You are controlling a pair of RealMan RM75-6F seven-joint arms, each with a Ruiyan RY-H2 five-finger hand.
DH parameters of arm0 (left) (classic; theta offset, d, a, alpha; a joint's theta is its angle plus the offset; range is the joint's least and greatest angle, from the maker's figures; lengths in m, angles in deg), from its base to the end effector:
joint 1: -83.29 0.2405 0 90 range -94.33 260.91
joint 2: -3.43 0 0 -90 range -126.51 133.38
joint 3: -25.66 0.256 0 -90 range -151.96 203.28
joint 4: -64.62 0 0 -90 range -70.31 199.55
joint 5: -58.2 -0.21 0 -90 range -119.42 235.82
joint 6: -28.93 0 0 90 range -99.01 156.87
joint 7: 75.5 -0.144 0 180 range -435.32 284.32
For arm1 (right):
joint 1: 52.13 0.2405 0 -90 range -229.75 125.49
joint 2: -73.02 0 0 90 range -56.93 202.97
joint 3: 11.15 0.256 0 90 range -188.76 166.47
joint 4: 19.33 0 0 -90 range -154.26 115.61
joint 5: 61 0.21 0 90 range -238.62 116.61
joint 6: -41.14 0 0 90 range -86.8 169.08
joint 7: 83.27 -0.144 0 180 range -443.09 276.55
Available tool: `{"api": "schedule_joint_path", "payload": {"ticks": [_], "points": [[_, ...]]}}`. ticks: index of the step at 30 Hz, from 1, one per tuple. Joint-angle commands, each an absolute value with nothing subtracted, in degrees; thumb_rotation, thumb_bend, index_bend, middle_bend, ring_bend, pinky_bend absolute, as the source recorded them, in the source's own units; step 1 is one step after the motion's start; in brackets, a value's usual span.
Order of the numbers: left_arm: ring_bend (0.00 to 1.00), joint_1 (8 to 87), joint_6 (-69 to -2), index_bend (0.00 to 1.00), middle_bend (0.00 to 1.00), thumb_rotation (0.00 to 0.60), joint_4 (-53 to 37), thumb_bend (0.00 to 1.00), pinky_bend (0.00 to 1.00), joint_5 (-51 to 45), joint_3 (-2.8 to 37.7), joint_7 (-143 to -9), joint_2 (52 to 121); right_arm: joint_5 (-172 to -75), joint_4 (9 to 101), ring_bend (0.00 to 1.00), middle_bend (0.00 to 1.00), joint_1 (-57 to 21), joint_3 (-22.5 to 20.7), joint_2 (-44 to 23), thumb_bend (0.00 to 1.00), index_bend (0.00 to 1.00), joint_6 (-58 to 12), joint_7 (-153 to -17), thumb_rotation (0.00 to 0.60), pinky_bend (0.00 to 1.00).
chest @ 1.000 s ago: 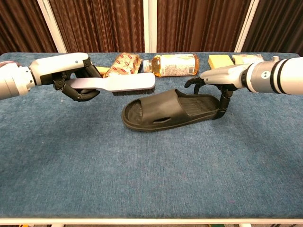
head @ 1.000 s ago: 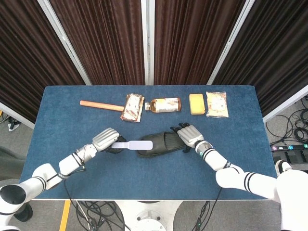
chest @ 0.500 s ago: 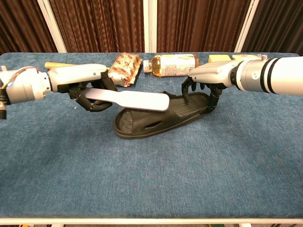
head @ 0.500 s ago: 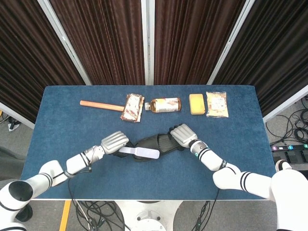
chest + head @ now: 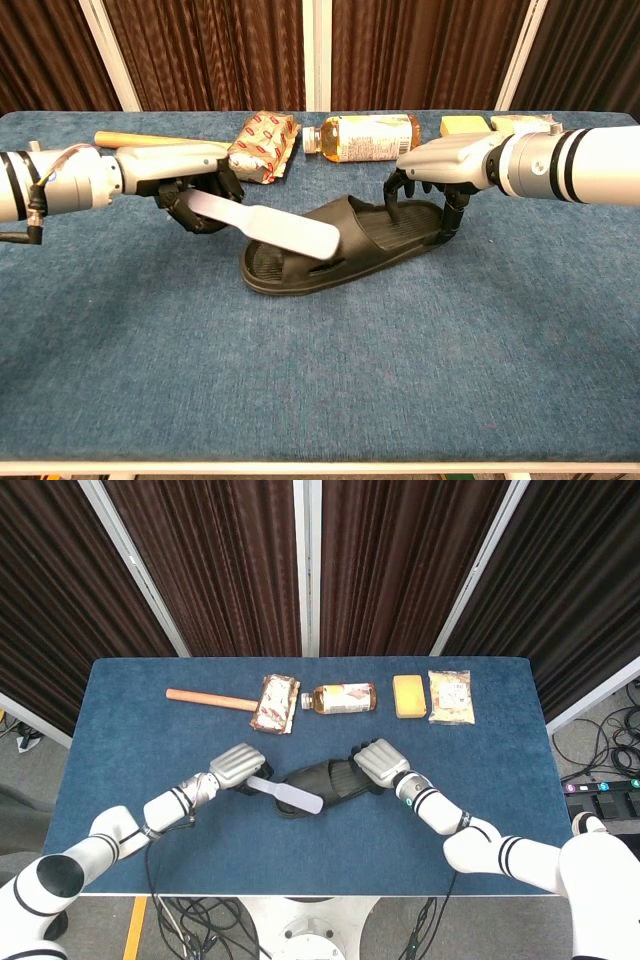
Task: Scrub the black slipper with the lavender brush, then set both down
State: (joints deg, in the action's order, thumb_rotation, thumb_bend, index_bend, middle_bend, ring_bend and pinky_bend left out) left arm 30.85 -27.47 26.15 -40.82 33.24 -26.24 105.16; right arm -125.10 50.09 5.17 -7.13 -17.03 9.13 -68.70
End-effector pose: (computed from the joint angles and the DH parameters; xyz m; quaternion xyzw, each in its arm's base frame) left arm -0.1826 0.3879 -0.0598 -0.7996 -0.4076 -0.3906 0.2046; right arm -0.1428 -0.3880 -0.0535 0.8613 -0.3116 0.2175 0.3374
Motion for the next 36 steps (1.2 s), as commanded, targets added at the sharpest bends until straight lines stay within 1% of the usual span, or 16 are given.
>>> {"api": "schedule_joint_path", "payload": {"ticks": [1, 8, 10, 13, 15, 17, 19, 21, 25, 33, 36], "points": [[1.00, 32.0, -26.5, 1.00, 1.00, 0.600, 27.6, 0.93, 1.00, -38.6, 32.4, -23.1, 105.8, -125.2, 49.9, 0.24, 0.42, 5.1, -7.2, -17.2, 0.24, 0.40, 9.1, -68.8, 0.600, 0.29], [1.00, 32.4, -22.3, 1.00, 1.00, 0.600, 29.7, 0.93, 1.00, -35.5, 31.4, -16.6, 105.7, -125.6, 49.5, 0.25, 0.42, 5.1, -7.2, -17.6, 0.24, 0.40, 8.9, -68.9, 0.600, 0.29], [1.00, 32.7, -22.2, 1.00, 1.00, 0.600, 29.9, 0.93, 1.00, -35.0, 31.2, -15.3, 105.4, -125.6, 49.4, 0.25, 0.42, 5.2, -7.1, -17.7, 0.24, 0.40, 8.9, -68.9, 0.600, 0.29], [1.00, 33.4, -25.5, 1.00, 1.00, 0.600, 28.6, 0.93, 1.00, -35.6, 31.2, -13.7, 104.4, -125.6, 49.4, 0.25, 0.42, 5.2, -7.1, -17.7, 0.24, 0.40, 8.9, -68.8, 0.600, 0.29], [1.00, 33.9, -29.6, 1.00, 1.00, 0.600, 26.6, 0.93, 1.00, -37.2, 31.7, -13.8, 103.4, -125.6, 49.3, 0.25, 0.42, 5.2, -7.1, -17.8, 0.24, 0.40, 8.9, -68.8, 0.600, 0.29], [1.00, 33.8, -31.7, 1.00, 1.00, 0.600, 25.0, 0.93, 1.00, -38.5, 32.1, -14.6, 102.7, -125.5, 49.3, 0.25, 0.42, 5.2, -7.1, -17.8, 0.24, 0.40, 8.9, -68.8, 0.600, 0.29], [1.00, 33.1, -32.2, 1.00, 1.00, 0.600, 23.3, 0.93, 1.00, -39.8, 32.8, -15.7, 102.3, -125.5, 49.3, 0.25, 0.42, 5.2, -7.1, -17.9, 0.24, 0.40, 8.9, -68.7, 0.600, 0.29], [1.00, 32.3, -31.4, 1.00, 1.00, 0.600, 22.5, 0.93, 1.00, -40.4, 33.1, -17.1, 102.4, -125.4, 49.4, 0.25, 0.42, 5.2, -7.1, -17.8, 0.24, 0.40, 8.9, -68.5, 0.600, 0.29], [1.00, 30.5, -27.5, 1.00, 1.00, 0.600, 22.9, 0.93, 1.00, -40.2, 33.2, -19.2, 104.1, -125.1, 49.9, 0.25, 0.42, 5.2, -7.1, -17.6, 0.24, 0.40, 8.7, -68.0, 0.600, 0.29], [1.00, 29.3, -20.4, 1.00, 1.00, 0.600, 29.1, 0.93, 1.00, -37.2, 32.1, -21.0, 108.1, -124.4, 50.2, 0.25, 0.42, 5.3, -7.4, -17.9, 0.24, 0.40, 8.6, -66.9, 0.600, 0.29], [1.00, 29.9, -19.1, 1.00, 1.00, 0.600, 30.9, 0.93, 1.00, -34.8, 30.5, -19.2, 108.5, -124.4, 50.1, 0.25, 0.43, 5.3, -7.7, -18.1, 0.24, 0.41, 8.4, -66.4, 0.600, 0.29]]}}
